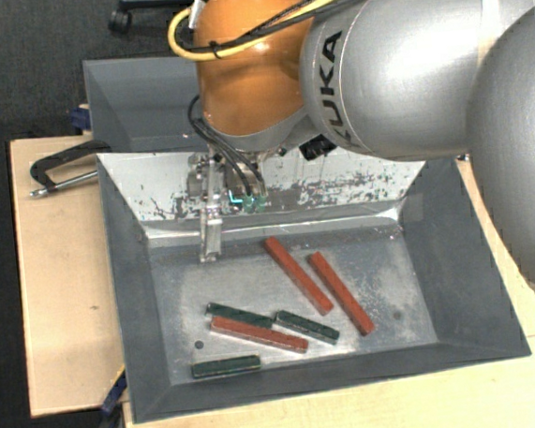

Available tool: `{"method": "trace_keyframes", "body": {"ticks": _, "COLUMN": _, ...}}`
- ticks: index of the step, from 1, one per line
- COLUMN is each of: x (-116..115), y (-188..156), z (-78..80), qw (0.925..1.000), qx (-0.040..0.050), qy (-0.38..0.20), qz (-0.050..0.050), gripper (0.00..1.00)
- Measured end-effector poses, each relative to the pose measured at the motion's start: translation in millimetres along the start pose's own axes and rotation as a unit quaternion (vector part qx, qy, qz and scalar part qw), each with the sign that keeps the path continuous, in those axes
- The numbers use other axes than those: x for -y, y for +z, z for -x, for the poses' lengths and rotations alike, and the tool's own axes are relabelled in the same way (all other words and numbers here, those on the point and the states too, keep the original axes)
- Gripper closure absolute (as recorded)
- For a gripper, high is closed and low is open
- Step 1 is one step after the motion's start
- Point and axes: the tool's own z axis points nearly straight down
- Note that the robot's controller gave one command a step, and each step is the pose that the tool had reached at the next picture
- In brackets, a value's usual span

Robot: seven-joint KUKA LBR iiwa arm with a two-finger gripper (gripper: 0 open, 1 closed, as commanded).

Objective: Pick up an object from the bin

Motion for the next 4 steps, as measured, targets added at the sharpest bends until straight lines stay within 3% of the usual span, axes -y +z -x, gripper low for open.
{"method": "trace_keyframes", "body": {"ticks": 1, "x": 1.2, "y": -5.4, "z": 1.8, "qw": 1.0, "qx": 0.0044, "qy": 0.001, "qz": 0.001, "gripper": 0.0}}
{"method": "trace_keyframes", "body": {"ticks": 2, "x": 42.4, "y": 95.1, "z": -35.7, "qw": 0.9996, "qx": 0.004, "qy": -0.028, "qz": 0.001, "gripper": 0.0}}
{"method": "trace_keyframes", "body": {"ticks": 3, "x": 74.6, "y": 70.1, "z": -65.5, "qw": 1.0, "qx": 0.0044, "qy": -0.001, "qz": 0.0, "gripper": 0.0}}
{"method": "trace_keyframes", "body": {"ticks": 4, "x": 75.6, "y": 92.7, "z": -53.7, "qw": 0.9994, "qx": 0.0035, "qy": 0.033, "qz": 0.001, "gripper": 0.0}}
